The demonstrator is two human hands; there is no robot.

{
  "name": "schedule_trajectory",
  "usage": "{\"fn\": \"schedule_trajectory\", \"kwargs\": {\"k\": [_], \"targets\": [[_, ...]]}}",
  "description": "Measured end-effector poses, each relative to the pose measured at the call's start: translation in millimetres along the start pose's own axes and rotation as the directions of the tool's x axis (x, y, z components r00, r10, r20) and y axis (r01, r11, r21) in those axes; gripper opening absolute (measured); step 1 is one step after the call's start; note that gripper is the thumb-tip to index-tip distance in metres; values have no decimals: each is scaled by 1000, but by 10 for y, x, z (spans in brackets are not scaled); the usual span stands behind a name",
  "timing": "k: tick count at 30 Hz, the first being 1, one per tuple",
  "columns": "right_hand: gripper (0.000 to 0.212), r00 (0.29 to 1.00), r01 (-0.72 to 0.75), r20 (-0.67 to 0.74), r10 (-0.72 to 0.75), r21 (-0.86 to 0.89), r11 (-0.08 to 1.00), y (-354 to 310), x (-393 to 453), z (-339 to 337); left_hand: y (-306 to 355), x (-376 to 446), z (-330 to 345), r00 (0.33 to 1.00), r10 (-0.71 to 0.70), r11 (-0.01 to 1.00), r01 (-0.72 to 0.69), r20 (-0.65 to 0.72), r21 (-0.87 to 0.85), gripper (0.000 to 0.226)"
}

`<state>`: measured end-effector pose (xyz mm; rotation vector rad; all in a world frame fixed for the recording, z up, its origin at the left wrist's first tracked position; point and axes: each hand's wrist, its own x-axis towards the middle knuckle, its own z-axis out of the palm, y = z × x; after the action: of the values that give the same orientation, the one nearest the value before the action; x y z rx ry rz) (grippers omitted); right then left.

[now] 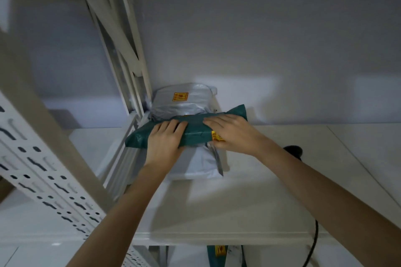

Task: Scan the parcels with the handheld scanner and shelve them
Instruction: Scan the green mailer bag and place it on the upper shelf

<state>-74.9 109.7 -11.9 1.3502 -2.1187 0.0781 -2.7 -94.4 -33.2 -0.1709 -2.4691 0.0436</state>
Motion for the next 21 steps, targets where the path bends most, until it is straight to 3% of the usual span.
{"fn": "schedule_trajectory", "kwargs": {"k": [2, 4, 5, 6, 7, 8, 9, 11, 13, 14, 17, 19, 21], "targets": [[58, 989, -76, -127, 78, 15, 997, 72, -40, -153, 27, 79, -120, 999, -16, 999, 14, -41, -46, 55], [65, 884, -318, -268, 383, 255, 913, 107, -145, -301, 108, 178, -339, 990, -107, 987, 95, -95, -131, 52], [72, 765, -438, -260, 589, 461, 772, 93, -202, -355, 157, 229, -465, 976, -198, 963, 176, -92, -205, 51], [77, 630, -500, -171, 758, 657, 564, 60, -241, -395, 203, 279, -574, 953, -301, 910, 275, -39, -309, 51], [81, 520, -517, -20, 854, 788, 333, 29, -275, -406, 238, 323, -656, 920, -389, 814, 370, 53, -447, 51], [83, 457, -520, 139, 878, 843, 137, 9, -306, -399, 268, 375, -726, 880, -445, 664, 450, 167, -597, 47], [83, 437, -528, 282, 854, 849, -10, -5, -342, -364, 290, 424, -772, 842, -463, 479, 501, 278, -721, 41], [78, 474, -524, 473, 742, 829, -194, -50, -417, -312, 354, 485, -795, 778, -447, 127, 543, 441, -830, 26], [72, 528, -470, 548, 649, 825, -314, -108, -473, -274, 446, 494, -741, 722, -411, -105, 570, 557, -815, 21], [70, 542, -440, 561, 626, 824, -357, -139, -488, -283, 499, 484, -698, 695, -390, -174, 588, 603, -790, 23], [54, 497, -385, 578, 648, 815, -433, -171, -520, -342, 630, 442, -572, 648, -333, -257, 636, 685, -727, 39], [42, 470, -374, 553, 688, 831, -413, -135, -579, -394, 680, 399, -494, 650, -261, -277, 658, 714, -701, 50], [33, 459, -385, 509, 728, 853, -353, -76, -664, -445, 718, 331, -430, 663, -161, -216, 700, 732, -681, 65]]}}
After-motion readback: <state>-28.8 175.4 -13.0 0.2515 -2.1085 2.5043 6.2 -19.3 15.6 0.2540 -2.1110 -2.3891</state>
